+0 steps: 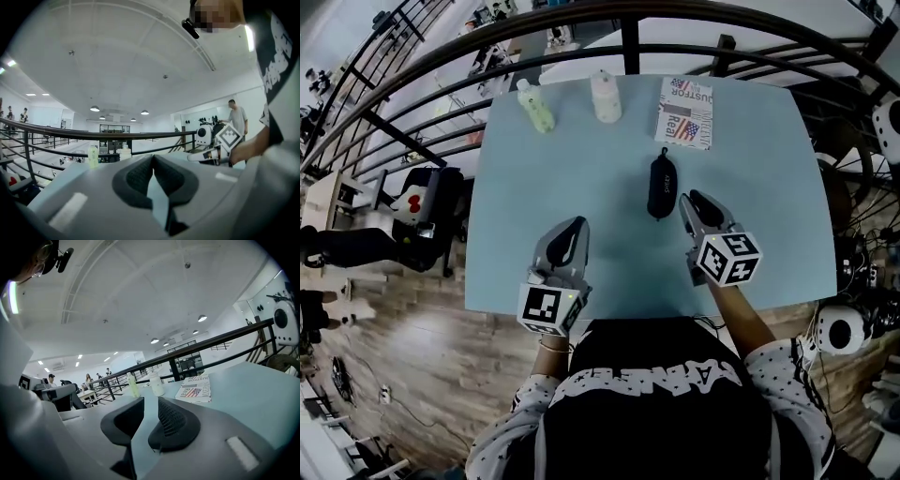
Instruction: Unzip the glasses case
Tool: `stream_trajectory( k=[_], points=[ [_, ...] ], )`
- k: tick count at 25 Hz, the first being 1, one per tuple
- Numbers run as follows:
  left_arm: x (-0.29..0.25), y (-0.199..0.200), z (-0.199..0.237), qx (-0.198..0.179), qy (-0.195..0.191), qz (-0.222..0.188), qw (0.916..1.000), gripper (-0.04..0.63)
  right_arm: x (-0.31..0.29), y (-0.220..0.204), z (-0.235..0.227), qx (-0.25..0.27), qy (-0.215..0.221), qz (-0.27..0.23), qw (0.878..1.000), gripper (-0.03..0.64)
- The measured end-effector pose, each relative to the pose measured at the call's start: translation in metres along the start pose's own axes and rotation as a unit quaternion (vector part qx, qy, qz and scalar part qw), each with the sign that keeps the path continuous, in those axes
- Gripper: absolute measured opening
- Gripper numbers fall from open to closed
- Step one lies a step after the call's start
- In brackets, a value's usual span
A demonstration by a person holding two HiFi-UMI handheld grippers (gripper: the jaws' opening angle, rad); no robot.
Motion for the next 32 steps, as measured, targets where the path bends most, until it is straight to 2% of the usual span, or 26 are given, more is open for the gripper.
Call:
stream_trajectory(
  k=[6, 13, 18, 21, 26, 32],
  points=[
    [-0.018, 0.005, 0.017, -0.003, -0.026, 0.003, 0.9997, 0.000, -0.028, -0.020, -0.001, -0.029, -0.035, 0.039, 0.998, 0.121],
    [-0.031, 0.008, 0.037, 0.000, -0.037, 0.014, 0.9992, 0.000, -0.060, -0.052, -0.007, -0.054, -0.076, 0.098, 0.991, 0.255],
    [-0.038, 0.004, 0.049, 0.006, -0.044, 0.023, 0.9987, 0.000, -0.078, -0.074, -0.015, -0.064, -0.099, 0.139, 0.983, 0.308],
    [-0.042, 0.007, 0.056, 0.006, -0.047, 0.023, 0.9986, 0.000, -0.085, -0.083, -0.016, -0.059, -0.108, 0.158, 0.980, 0.324],
    [-0.047, 0.005, 0.064, 0.011, -0.050, 0.028, 0.9983, 0.000, -0.102, -0.100, -0.014, -0.062, -0.110, 0.193, 0.973, 0.388],
    [-0.049, 0.002, 0.082, 0.020, -0.034, 0.030, 0.9987, 0.000, -0.118, -0.109, -0.006, -0.046, -0.128, 0.224, 0.965, 0.433]
  ],
)
Point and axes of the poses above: the fingertips, and each gripper's own axes: x backward along the fingers, z to its left, y out of its top, the point moved 3 cm from there along x, backward along the fingers, and after that the axes turned 14 degrees about x, right-handed, at the moved point
